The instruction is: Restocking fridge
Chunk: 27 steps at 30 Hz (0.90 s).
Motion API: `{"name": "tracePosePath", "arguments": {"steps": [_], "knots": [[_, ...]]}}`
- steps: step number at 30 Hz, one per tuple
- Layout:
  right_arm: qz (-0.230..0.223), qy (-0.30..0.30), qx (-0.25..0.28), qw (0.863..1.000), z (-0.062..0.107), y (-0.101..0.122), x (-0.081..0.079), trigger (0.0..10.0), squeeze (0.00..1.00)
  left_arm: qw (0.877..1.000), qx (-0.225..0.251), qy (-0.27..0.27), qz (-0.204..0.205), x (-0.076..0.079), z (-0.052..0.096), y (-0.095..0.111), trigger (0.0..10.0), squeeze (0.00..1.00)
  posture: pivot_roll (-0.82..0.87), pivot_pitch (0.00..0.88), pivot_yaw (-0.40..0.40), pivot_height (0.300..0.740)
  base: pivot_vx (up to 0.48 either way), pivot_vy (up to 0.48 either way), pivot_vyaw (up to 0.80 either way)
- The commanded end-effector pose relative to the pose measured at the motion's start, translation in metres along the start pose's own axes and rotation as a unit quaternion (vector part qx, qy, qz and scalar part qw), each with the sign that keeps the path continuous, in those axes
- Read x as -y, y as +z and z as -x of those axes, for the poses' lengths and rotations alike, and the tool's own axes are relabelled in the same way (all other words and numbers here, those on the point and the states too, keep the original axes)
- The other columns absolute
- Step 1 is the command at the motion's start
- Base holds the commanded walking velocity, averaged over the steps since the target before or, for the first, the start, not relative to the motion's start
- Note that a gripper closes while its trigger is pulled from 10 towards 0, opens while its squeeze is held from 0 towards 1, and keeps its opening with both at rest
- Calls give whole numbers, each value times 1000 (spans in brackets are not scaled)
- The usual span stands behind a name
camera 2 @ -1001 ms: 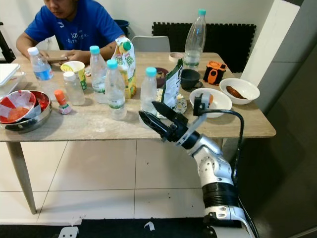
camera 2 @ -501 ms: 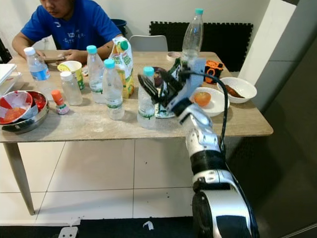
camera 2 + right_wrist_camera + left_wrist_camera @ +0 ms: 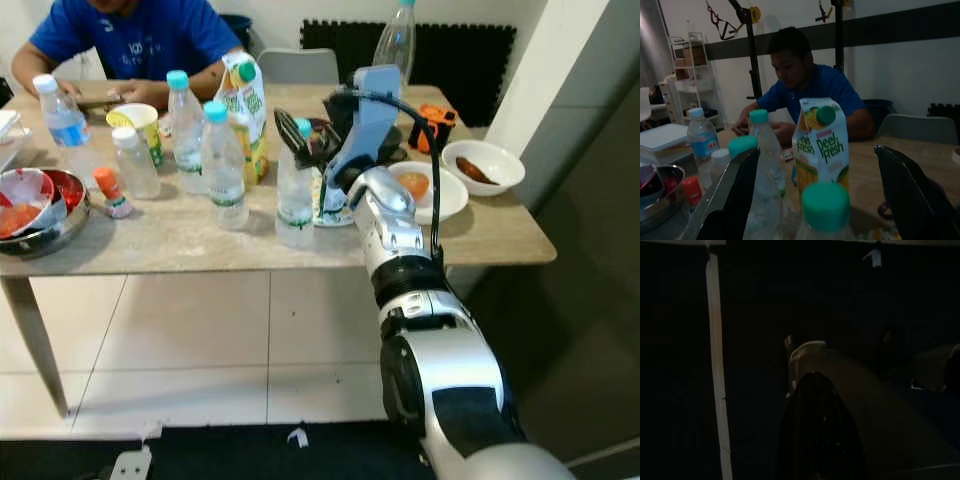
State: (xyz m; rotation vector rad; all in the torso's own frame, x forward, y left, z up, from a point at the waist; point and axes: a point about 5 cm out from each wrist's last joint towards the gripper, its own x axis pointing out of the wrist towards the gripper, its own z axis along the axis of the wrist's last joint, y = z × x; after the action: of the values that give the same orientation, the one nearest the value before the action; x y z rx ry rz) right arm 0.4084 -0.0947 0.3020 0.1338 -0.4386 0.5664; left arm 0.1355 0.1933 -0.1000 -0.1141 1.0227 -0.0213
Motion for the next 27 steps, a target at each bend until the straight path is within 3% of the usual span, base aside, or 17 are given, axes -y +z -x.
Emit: {"name": "tracePosePath", "arguments": {"steps": [1, 10, 27], "knots": [[0, -7, -2, 1000, 0, -3, 0, 10000, 0, 998, -62, -7, 6, 2, 7, -35, 10000, 0, 8, 193, -48, 740, 0, 0, 0], [23, -27, -47, 998, 0, -19, -4, 10000, 0, 998, -60, -10, 4, 3, 9, -39, 10000, 0, 17, 237, -57, 740, 0, 0, 0], [5, -37, -28, 999, -5, -12, -5, 10000, 0, 998, -62, -13, 7, 5, 11, -45, 10000, 0, 23, 248, -61, 740, 0, 0, 0]]}}
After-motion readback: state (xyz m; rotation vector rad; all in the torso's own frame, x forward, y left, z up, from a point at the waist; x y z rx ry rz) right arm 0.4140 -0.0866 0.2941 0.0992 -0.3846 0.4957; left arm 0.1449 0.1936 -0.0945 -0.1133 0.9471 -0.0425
